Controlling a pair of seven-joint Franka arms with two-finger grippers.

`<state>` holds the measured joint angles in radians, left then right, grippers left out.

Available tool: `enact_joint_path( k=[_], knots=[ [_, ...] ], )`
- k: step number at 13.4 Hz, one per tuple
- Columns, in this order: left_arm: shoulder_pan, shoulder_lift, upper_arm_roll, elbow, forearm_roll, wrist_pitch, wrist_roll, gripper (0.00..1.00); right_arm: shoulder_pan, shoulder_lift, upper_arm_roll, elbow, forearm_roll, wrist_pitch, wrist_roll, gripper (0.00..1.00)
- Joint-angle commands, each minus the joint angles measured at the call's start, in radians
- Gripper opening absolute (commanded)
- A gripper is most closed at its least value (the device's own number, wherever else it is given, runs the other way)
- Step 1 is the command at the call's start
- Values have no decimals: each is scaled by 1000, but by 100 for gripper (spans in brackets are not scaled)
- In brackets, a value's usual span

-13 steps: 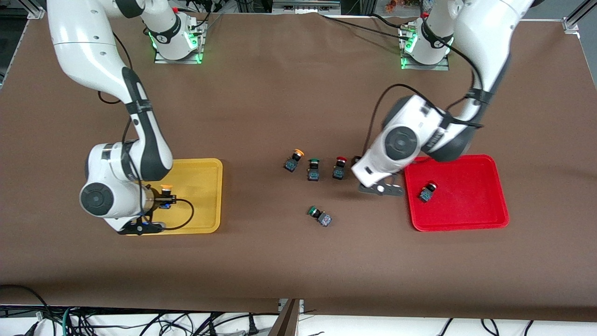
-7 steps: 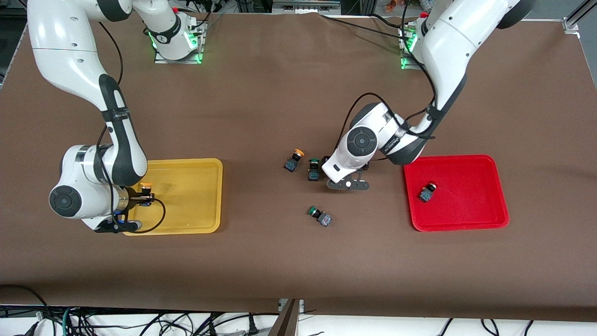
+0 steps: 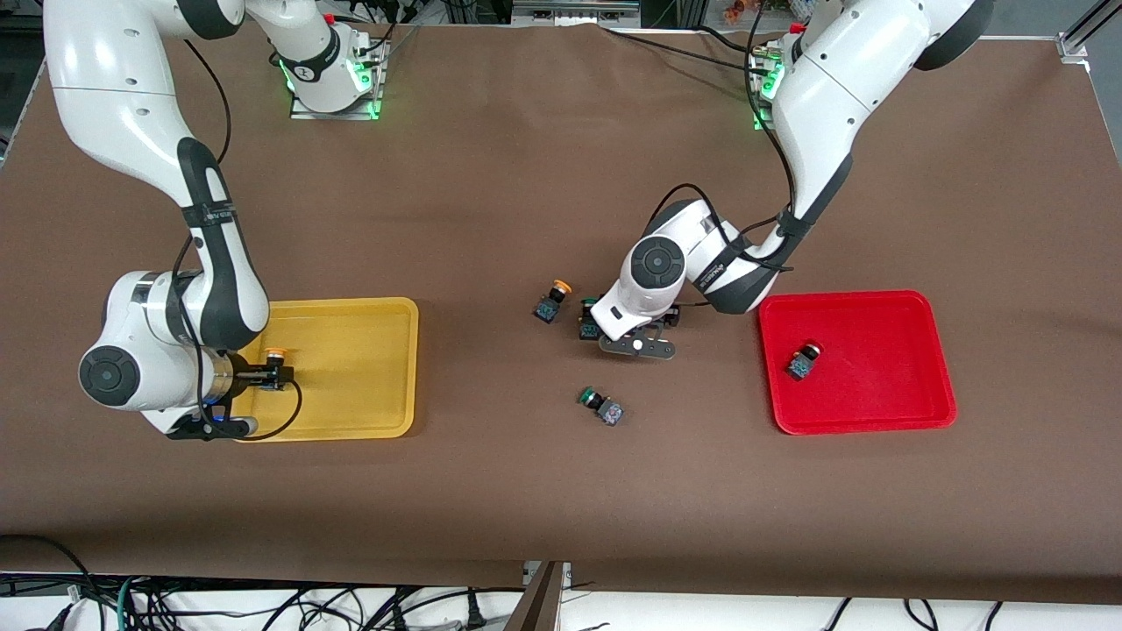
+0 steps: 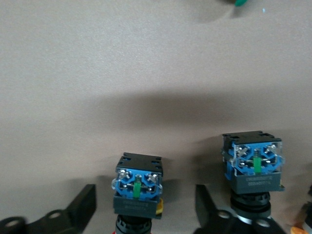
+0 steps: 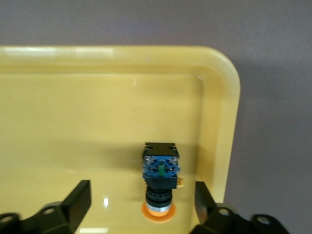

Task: Place red and yellow buttons in trays

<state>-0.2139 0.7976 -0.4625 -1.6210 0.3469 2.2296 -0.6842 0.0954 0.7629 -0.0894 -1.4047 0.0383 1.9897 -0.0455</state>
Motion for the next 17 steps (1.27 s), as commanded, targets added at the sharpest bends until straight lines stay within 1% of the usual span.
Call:
enact_joint_path(
  k=[1,2,3,4,5,7,8,9,10,11,12,13,14,15,17],
  knots=[
    [-12,0,21,12,26,1,-17,25,32,-27,25,3,34,-8,44,100],
    [-13,0,21,12,26,1,-17,19,55,-33,33,1,44,-8,115,100],
    [-10,-3,21,12,26,-4,-15,11,81,-33,39,1,46,-8,186,100],
    [-3,-11,21,12,27,-14,-14,10,114,-33,43,1,46,-8,270,100],
    [7,-32,21,10,26,-49,-14,10,148,-33,43,1,48,-6,348,100],
    [49,-107,19,21,27,-213,32,13,214,-33,56,1,95,3,500,100],
    [71,-145,18,21,26,-272,60,20,254,-31,57,1,129,7,577,100],
    [89,-174,19,19,26,-339,83,20,309,-28,56,3,135,15,658,100],
    [114,-191,19,21,26,-394,112,20,360,-24,54,3,135,50,744,100],
    [146,-211,19,19,26,-421,161,20,388,-17,54,3,137,85,807,100],
    [189,-218,19,19,26,-436,255,21,423,-10,56,3,138,112,873,100],
    [244,-216,18,21,26,-436,394,25,464,1,56,3,135,129,930,100],
    [292,-212,18,21,26,-427,517,26,506,12,54,3,134,153,985,100],
    [333,-209,18,21,26,-420,598,26,530,18,54,3,131,173,1033,100],
    [433,-195,18,19,26,-389,711,26,575,30,54,3,129,181,1087,100]
  ],
)
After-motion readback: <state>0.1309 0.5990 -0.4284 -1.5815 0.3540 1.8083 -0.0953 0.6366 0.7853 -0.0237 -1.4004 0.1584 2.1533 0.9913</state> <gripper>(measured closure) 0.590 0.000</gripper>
